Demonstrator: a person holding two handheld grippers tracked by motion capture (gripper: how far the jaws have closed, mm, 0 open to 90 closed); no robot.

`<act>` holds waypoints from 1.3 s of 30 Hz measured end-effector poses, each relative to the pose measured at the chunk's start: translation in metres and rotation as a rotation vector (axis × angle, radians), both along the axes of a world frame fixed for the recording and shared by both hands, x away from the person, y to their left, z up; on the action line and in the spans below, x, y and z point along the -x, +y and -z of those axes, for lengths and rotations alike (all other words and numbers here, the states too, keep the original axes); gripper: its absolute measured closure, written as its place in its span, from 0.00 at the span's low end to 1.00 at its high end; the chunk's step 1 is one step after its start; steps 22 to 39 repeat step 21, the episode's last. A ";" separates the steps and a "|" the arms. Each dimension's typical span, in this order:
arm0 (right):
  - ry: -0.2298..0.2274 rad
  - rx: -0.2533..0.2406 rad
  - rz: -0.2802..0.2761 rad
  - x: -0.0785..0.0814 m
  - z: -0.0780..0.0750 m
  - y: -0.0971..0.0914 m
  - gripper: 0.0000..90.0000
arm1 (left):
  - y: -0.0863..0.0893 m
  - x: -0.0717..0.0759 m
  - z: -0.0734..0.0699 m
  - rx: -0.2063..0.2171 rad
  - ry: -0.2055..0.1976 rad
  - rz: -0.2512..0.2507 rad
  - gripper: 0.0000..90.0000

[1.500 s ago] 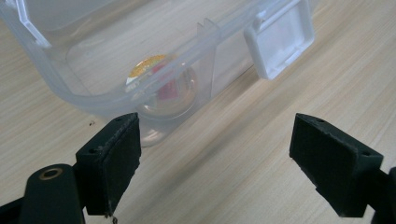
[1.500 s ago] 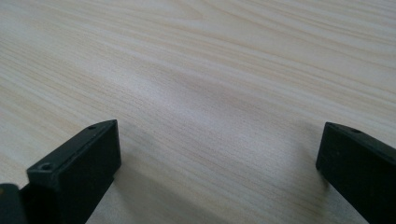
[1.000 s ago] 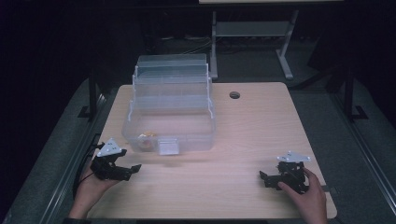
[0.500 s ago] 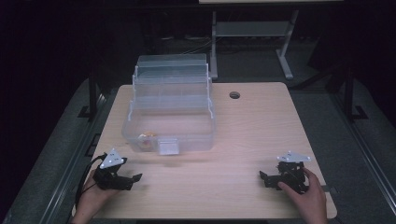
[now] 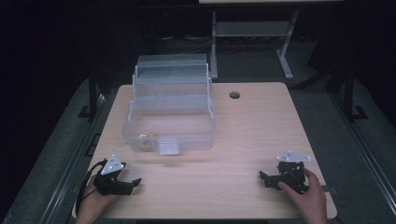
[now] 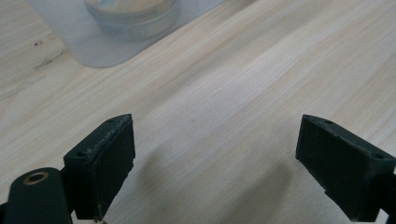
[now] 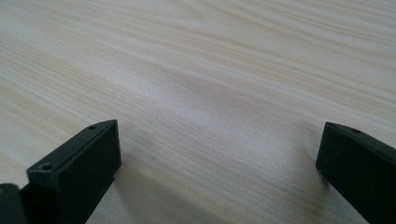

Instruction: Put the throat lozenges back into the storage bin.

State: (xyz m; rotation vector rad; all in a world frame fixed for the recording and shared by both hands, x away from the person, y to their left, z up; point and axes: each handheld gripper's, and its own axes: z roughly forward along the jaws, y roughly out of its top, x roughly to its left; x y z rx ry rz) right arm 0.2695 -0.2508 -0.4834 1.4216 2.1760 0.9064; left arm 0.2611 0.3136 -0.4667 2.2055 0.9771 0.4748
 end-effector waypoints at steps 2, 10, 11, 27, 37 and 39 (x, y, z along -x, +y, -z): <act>0.000 0.000 0.000 0.000 0.000 0.000 0.00 | 0.000 0.000 0.002 -0.010 0.006 -0.004 0.12; 0.000 0.000 0.000 0.000 0.000 0.000 0.00 | 0.004 -0.001 0.007 0.049 0.014 -0.001 0.12; 0.000 0.000 0.000 0.000 0.000 0.000 0.00 | 0.004 -0.001 0.007 0.048 0.015 -0.001 0.12; 0.000 0.000 0.000 0.000 0.000 0.000 0.00 | 0.004 -0.001 0.007 0.048 0.015 0.000 0.12; 0.000 0.000 0.000 0.000 0.000 0.000 0.00 | 0.004 -0.001 0.007 0.048 0.015 0.000 0.12; 0.000 0.000 0.000 0.000 0.000 0.000 0.00 | 0.004 -0.001 0.007 0.048 0.015 0.000 0.12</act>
